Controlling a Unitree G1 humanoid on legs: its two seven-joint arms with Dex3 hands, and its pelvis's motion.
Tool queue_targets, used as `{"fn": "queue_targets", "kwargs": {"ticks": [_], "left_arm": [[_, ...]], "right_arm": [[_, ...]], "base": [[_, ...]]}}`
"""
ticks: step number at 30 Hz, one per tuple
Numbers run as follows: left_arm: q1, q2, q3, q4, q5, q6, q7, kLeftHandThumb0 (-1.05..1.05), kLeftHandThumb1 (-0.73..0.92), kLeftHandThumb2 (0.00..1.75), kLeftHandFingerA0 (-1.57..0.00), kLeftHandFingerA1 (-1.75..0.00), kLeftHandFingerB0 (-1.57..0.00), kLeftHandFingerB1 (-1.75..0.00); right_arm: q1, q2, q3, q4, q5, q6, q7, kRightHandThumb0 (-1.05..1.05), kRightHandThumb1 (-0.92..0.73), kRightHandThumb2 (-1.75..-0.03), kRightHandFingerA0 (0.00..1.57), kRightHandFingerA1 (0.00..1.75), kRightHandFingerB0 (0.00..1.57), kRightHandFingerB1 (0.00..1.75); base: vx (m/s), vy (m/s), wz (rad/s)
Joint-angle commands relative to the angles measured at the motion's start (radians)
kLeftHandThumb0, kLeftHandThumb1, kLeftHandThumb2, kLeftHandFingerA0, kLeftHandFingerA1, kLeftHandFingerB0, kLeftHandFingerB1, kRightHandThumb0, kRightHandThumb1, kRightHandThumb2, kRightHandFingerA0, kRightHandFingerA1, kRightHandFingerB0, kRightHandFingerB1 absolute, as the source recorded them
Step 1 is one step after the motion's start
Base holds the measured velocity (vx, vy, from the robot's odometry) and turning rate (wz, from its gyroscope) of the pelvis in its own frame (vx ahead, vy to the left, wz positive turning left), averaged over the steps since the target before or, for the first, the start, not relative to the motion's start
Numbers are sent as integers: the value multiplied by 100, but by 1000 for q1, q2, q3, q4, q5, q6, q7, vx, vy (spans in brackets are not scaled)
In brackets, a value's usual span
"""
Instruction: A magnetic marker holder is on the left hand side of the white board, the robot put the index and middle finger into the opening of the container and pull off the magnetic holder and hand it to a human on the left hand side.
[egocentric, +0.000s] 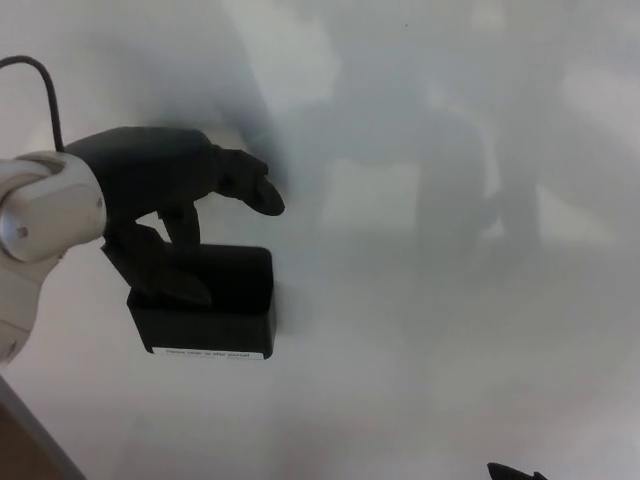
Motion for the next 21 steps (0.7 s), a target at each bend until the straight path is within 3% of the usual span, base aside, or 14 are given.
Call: {"fn": "queue_targets", "kwargs": {"ticks": [1, 6, 7, 16, 17, 18, 19, 20, 21], "left_arm": [[-25, 10, -63, 23, 58, 74, -96, -25, 30, 86, -10, -53, -6, -47], [-48, 13, -95, 26, 73, 125, -148, -28, 30, 86, -6, -53, 0, -44], [-48, 11, -92, 35, 57, 135, -160, -45, 45, 54, -2, -33, -23, -29], [-34, 38, -139, 42, 84, 193, -242, -55, 46, 56, -6, -26, -19, -29], [-20, 31, -139, 60, 71, 204, -244, -57, 38, 70, -3, -28, -13, -36], [-8, 28, -138, 69, 66, 204, -239, -53, 45, 55, -8, -29, -19, -28], [-3, 27, -136, 69, 66, 200, -235, -53, 45, 55, -8, -29, -19, -28], [4, 30, -136, 71, 69, 185, -231, -32, 26, 85, -4, -52, 0, -45], [4, 31, -136, 72, 70, 181, -231, -32, 26, 85, -4, -52, 0, -45]], "right_arm": [[-3, -9, -4, 3, 7, -8, 1, -34, -72, -62, 85, 53, 42, 34], [-4, -6, -9, 2, 15, -11, 8, -34, -71, -62, 85, 53, 42, 34], [-6, -8, -7, 2, 11, -12, 4, -33, -72, -62, 85, 53, 42, 34], [-5, -7, -10, -1, 15, -15, 8, -34, -72, -61, 85, 52, 42, 34], [-5, -11, -7, -1, 9, -13, 1, -33, -72, -62, 84, 52, 42, 34], [-5, -11, -6, -2, 8, -12, 0, -33, -72, -61, 84, 52, 42, 34], [-6, -11, -7, -2, 9, -11, 1, -33, -72, -61, 84, 52, 42, 34], [-8, -8, -11, -2, 17, -13, 12, -34, -72, -62, 84, 52, 42, 34], [-8, -8, -12, -2, 19, -13, 15, -34, -72, -62, 84, 52, 42, 34]], "base": [[0, 0, 0], [0, 0, 0], [0, 0, 0], [0, 0, 0], [0, 0, 0], [0, 0, 0], [0, 0, 0], [0, 0, 0], [0, 0, 0]]}}
